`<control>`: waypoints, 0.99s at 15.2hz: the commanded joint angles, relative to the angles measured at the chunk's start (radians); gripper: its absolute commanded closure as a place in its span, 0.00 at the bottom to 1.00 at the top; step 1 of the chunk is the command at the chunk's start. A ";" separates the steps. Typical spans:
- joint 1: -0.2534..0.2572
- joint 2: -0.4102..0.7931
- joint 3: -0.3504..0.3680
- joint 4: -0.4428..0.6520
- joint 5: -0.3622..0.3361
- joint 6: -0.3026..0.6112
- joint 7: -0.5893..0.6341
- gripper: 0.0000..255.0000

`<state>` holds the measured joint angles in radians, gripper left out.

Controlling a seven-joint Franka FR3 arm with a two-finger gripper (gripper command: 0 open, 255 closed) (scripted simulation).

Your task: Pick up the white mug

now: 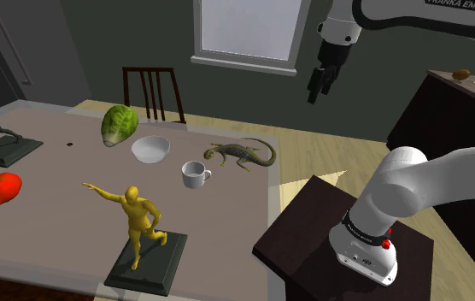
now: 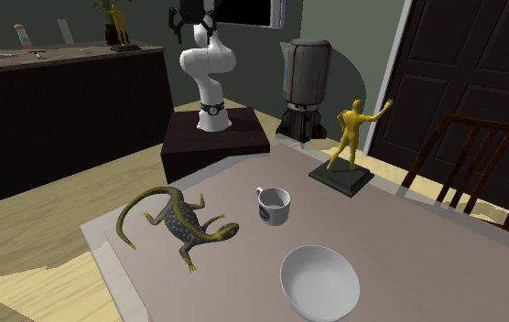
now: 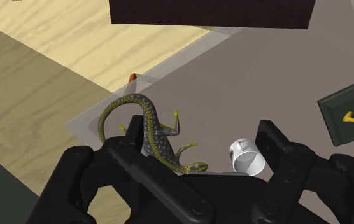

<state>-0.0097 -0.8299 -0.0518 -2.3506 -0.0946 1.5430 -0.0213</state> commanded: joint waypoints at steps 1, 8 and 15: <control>0.000 0.000 0.000 0.000 0.000 0.000 0.000 0.00; 0.029 0.143 0.059 -0.077 0.042 0.220 0.083 0.00; 0.053 0.347 0.118 -0.087 0.065 0.434 0.161 0.00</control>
<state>0.0408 -0.5176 0.0583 -2.4448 -0.0316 1.9478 0.1285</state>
